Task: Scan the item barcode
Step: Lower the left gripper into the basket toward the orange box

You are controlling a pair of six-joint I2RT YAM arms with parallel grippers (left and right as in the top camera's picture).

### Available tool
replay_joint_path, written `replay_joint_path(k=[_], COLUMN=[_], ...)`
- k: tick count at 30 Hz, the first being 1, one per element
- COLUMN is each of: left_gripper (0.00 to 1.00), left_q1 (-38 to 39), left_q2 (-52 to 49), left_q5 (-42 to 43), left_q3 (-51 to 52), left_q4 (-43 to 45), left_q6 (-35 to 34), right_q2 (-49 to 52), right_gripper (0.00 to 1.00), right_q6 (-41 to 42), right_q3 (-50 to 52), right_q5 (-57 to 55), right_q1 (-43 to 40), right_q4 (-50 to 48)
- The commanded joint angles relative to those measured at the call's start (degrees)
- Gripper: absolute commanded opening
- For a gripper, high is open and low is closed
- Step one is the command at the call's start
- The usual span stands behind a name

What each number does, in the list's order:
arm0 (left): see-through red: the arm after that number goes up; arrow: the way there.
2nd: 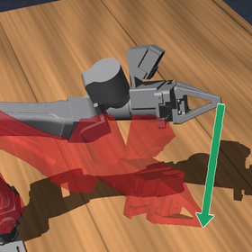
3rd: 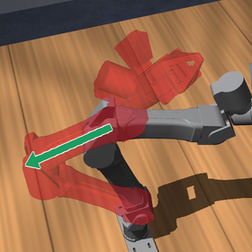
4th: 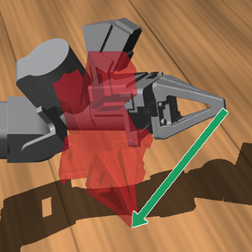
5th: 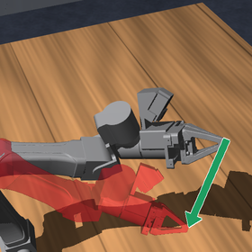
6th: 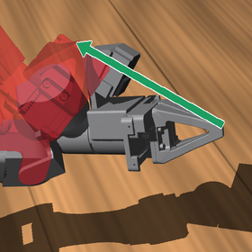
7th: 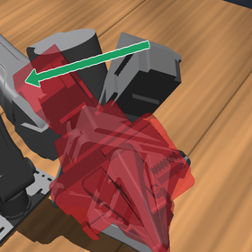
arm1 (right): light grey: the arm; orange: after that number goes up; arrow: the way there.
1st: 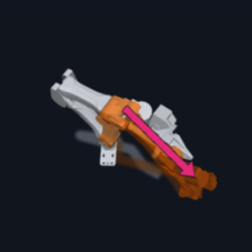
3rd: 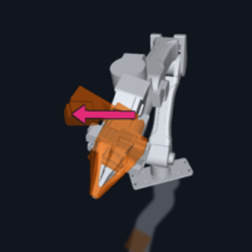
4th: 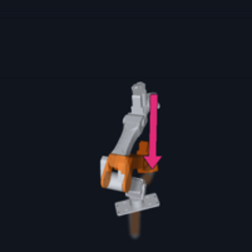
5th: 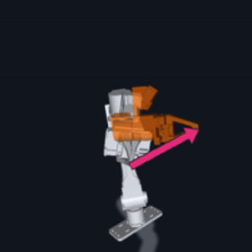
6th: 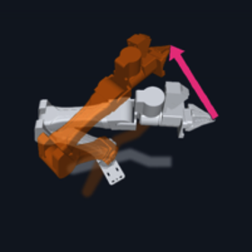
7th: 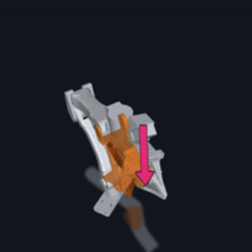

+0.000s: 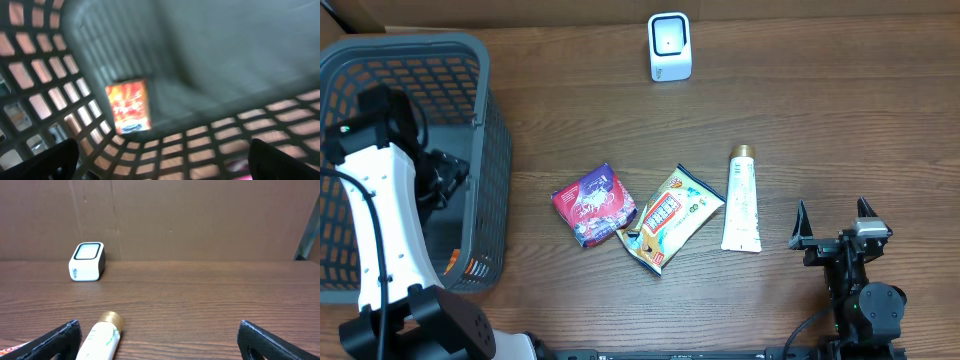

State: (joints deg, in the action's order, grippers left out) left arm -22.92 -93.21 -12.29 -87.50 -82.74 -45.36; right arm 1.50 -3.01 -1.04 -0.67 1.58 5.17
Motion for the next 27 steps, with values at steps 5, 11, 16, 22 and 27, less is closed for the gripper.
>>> replay_joint_path(k=[5, 11, 16, 22, 27], left_gripper=[1.0, 1.0, 1.0, 1.0, 1.0], left_q1=[-0.46, -0.5, -0.5, -0.85, -0.85], left_q2=[-0.28, -0.26, -0.26, -0.26, -0.26], left_q5=[-7.17, -7.21, -6.97, -6.97, -6.71], left_q3=[9.38, 18.29, 25.05, 29.77, 30.91], left_q4=[1.07, 8.24, 17.7, 24.52, 26.4], left_q6=[-8.76, -9.51, -9.53, -9.53, -10.14], right_q2=[-0.35, -0.35, -0.35, -0.35, -0.35], right_gripper=[1.0, 1.0, 1.0, 1.0, 1.0], right_q6=[0.24, 0.24, 0.24, 0.22, 0.24], right_q3=[0.57, 0.57, 0.57, 0.57, 0.57], right_q5=[-0.52, -0.52, -0.52, -0.52, -0.52], right_q1=[-0.11, -0.11, -0.11, -0.11, -0.11], right_q4=[-0.46, -0.46, -0.46, -0.46, -0.46])
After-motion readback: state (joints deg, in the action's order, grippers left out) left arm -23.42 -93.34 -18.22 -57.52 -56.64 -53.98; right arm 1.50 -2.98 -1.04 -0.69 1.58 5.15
